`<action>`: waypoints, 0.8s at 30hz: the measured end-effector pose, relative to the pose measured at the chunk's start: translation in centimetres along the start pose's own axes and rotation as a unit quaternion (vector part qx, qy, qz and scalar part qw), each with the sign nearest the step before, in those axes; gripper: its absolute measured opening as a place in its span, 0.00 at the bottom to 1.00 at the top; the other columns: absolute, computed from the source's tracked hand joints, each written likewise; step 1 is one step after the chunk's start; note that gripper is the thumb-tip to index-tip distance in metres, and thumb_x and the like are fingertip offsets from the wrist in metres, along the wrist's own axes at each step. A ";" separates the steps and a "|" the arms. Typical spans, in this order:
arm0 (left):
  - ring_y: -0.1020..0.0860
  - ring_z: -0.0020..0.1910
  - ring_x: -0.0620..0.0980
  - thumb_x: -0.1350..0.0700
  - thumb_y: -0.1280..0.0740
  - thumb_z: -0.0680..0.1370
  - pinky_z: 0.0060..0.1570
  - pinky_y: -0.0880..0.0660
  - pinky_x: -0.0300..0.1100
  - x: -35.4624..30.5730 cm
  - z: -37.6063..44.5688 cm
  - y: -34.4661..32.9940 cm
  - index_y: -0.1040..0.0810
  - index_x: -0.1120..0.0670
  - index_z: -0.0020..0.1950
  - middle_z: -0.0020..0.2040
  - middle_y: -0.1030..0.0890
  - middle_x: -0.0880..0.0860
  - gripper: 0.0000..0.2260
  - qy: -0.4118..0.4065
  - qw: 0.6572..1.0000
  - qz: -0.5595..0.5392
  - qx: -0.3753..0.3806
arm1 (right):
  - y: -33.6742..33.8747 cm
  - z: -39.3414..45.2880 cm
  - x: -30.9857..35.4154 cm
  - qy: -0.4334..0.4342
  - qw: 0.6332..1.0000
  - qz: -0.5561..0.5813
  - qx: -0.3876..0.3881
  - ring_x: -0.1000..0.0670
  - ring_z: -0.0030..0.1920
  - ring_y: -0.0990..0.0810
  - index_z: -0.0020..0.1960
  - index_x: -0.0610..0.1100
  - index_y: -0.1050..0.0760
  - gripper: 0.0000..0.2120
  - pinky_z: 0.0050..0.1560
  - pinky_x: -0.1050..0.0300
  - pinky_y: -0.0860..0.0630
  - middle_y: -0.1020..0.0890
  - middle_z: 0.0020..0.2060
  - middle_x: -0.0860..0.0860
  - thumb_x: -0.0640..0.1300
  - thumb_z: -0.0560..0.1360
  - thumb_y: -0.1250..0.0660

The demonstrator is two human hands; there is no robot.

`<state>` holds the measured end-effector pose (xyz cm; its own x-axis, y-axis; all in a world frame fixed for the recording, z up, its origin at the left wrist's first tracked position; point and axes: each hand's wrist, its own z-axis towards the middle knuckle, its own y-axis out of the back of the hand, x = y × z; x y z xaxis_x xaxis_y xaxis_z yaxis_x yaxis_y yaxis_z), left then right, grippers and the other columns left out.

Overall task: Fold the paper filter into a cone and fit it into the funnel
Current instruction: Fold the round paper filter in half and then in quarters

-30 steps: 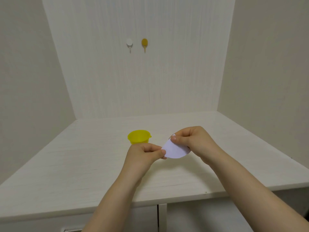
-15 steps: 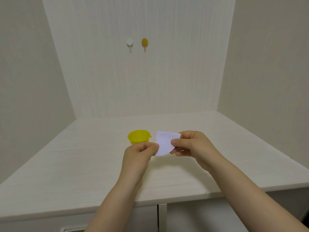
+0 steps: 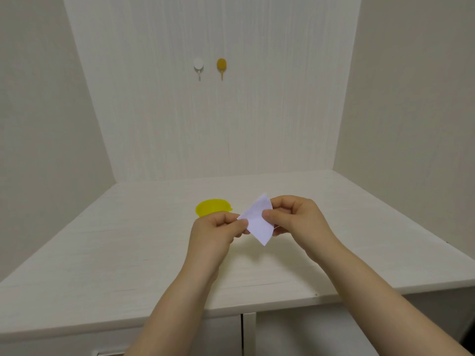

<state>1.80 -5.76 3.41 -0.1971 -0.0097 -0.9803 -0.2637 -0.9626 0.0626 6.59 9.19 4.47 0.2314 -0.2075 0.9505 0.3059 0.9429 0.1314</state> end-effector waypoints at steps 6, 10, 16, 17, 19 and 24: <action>0.22 0.33 0.47 0.60 0.34 0.72 0.40 0.28 0.40 0.3 -0.5 0.0 0.17 0.50 0.27 0.30 0.16 0.46 0.15 0.035 0.998 -0.042 0.024 | 0.3 -0.2 0.1 -0.017 1.000 0.018 0.002 0.53 0.30 0.19 0.37 0.42 0.19 0.09 0.32 0.62 0.21 0.16 0.28 0.51 0.32 0.70 0.35; 0.21 0.29 0.42 0.61 0.35 0.72 0.39 0.27 0.40 0.2 -0.5 0.2 0.16 0.51 0.28 0.30 0.15 0.47 0.15 0.062 0.995 -0.060 0.048 | 0.7 -0.2 0.4 -0.018 0.999 0.016 0.027 0.53 0.30 0.20 0.39 0.44 0.19 0.12 0.31 0.63 0.22 0.17 0.28 0.52 0.30 0.69 0.36; 0.20 0.27 0.43 0.61 0.36 0.73 0.38 0.27 0.41 0.0 -0.4 0.5 0.18 0.55 0.33 0.30 0.15 0.50 0.11 0.148 0.975 -0.131 0.100 | 0.9 0.2 0.6 -0.016 0.998 0.021 0.052 0.54 0.29 0.20 0.34 0.44 0.19 0.16 0.29 0.63 0.24 0.17 0.27 0.54 0.27 0.69 0.38; 0.20 0.26 0.43 0.62 0.36 0.73 0.38 0.27 0.41 0.0 -0.3 0.6 0.18 0.55 0.35 0.31 0.15 0.50 0.10 0.161 0.971 -0.139 0.108 | 0.8 0.3 0.6 -0.017 0.998 0.019 0.060 0.55 0.29 0.20 0.33 0.44 0.19 0.16 0.29 0.63 0.24 0.17 0.27 0.54 0.27 0.69 0.38; 0.19 0.27 0.44 0.62 0.36 0.73 0.37 0.27 0.41 0.1 -0.3 0.8 0.19 0.56 0.37 0.31 0.15 0.51 0.08 0.179 0.965 -0.145 0.121 | 0.9 0.4 0.7 -0.019 0.997 0.010 0.068 0.55 0.28 0.21 0.32 0.44 0.20 0.17 0.28 0.64 0.24 0.18 0.26 0.54 0.26 0.68 0.39; 0.19 0.30 0.44 0.59 0.35 0.73 0.38 0.27 0.41 0.3 0.1 1.4 0.15 0.54 0.33 0.34 0.14 0.51 0.12 0.184 0.960 -0.136 0.161 | 0.9 0.5 0.8 -0.011 0.998 -0.012 0.065 0.56 0.27 0.21 0.32 0.44 0.20 0.18 0.28 0.64 0.25 0.19 0.26 0.53 0.24 0.68 0.40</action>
<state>1.29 -7.08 3.18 0.2515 0.0787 -0.9647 -0.5474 -0.8104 -0.2088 6.59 10.00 5.47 0.2042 -0.2251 0.9527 0.1875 0.9642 0.1876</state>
